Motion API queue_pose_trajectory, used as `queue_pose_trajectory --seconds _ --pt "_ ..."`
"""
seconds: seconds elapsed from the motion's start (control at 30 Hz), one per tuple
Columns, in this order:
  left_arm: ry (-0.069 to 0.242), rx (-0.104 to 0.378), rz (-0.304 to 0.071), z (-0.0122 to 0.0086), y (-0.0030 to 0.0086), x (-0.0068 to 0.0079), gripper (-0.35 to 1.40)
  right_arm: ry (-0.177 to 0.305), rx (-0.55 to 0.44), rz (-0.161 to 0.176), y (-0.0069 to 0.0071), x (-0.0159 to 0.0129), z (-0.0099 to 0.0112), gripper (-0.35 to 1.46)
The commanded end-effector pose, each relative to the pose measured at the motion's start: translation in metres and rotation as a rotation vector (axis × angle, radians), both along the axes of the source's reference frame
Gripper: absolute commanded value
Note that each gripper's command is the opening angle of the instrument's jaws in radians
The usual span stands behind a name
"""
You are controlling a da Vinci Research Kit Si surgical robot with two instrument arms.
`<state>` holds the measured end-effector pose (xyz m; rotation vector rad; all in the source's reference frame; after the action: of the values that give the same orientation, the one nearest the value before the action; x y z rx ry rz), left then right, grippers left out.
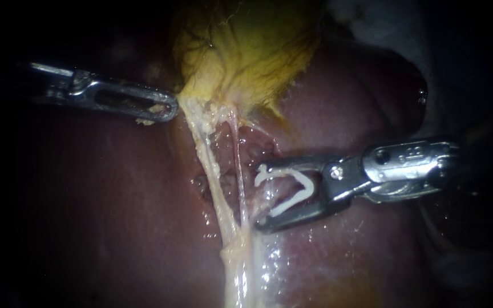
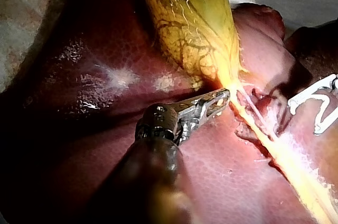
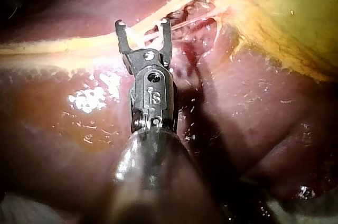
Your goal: Clipping first clip left tube
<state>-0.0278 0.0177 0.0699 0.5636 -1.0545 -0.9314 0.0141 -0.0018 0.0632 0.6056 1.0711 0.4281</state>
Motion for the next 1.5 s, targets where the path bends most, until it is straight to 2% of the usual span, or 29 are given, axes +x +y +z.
queue_pose_trajectory --seconds 0.03,0.23,0.4,0.5,0.7,0.97,1.17,1.5 --pt "0.0 0.0 0.0 0.0 0.0 0.0 -0.35 0.003 0.013 0.0 0.0 0.0001 0.0003 0.57" --pt "0.0 0.0 0.0 0.0001 0.0 0.0 -0.35 0.022 0.068 0.005 -0.0001 0.0009 0.0022 0.56" --pt "0.0 -0.001 -0.001 0.0001 0.0 -0.0001 -0.35 0.021 0.103 0.024 -0.0002 0.0015 0.0035 0.57" --pt "0.0 -0.001 -0.001 0.0001 0.0 -0.0001 -0.35 0.021 0.125 0.02 -0.0004 0.0017 0.0046 0.57" --pt "0.001 -0.001 -0.001 0.0001 0.0 -0.0001 -0.35 0.012 0.169 0.02 -0.0014 0.0018 0.0074 0.57" --pt "0.001 -0.001 -0.001 0.0001 -0.0001 -0.0001 -0.35 0.009 0.201 0.003 -0.0029 0.0018 0.0108 0.57" --pt "0.001 -0.002 -0.001 0.0002 -0.0001 -0.0001 -0.35 0.007 0.205 0.007 -0.0032 0.0019 0.0119 0.56" --pt "0.001 -0.002 -0.001 0.0002 -0.0002 -0.0001 -0.35 0.007 0.205 0.004 -0.0033 0.0032 0.0125 0.56"
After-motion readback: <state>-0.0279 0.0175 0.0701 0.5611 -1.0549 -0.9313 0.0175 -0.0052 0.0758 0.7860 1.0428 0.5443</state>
